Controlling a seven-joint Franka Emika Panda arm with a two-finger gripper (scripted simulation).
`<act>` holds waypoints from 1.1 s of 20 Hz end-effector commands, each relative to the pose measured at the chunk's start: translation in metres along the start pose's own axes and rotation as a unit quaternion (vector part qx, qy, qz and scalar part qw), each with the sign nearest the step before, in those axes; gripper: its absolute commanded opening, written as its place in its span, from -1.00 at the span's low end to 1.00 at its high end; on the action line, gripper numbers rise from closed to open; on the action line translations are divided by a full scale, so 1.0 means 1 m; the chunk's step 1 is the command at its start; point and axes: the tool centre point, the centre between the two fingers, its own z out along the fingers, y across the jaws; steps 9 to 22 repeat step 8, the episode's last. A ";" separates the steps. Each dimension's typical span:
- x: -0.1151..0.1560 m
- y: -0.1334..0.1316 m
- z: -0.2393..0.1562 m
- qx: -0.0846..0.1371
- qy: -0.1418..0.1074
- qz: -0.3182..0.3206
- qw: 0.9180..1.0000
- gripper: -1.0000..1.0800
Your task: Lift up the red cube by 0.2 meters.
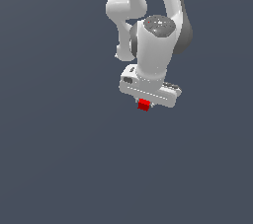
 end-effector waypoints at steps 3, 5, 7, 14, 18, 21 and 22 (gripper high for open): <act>0.001 0.000 -0.021 0.000 0.000 0.000 1.000 -1.00; 0.001 -0.001 -0.025 0.000 0.000 0.000 1.000 -1.00; 0.002 -0.001 -0.027 0.000 0.000 0.000 1.000 -1.00; 0.002 -0.001 -0.028 0.000 0.000 0.000 1.000 -1.00; 0.002 -0.001 -0.028 0.000 0.000 0.000 1.000 -1.00; 0.002 -0.001 -0.028 0.000 0.000 0.000 1.000 -1.00; 0.002 -0.001 -0.028 0.000 0.000 0.000 1.000 -1.00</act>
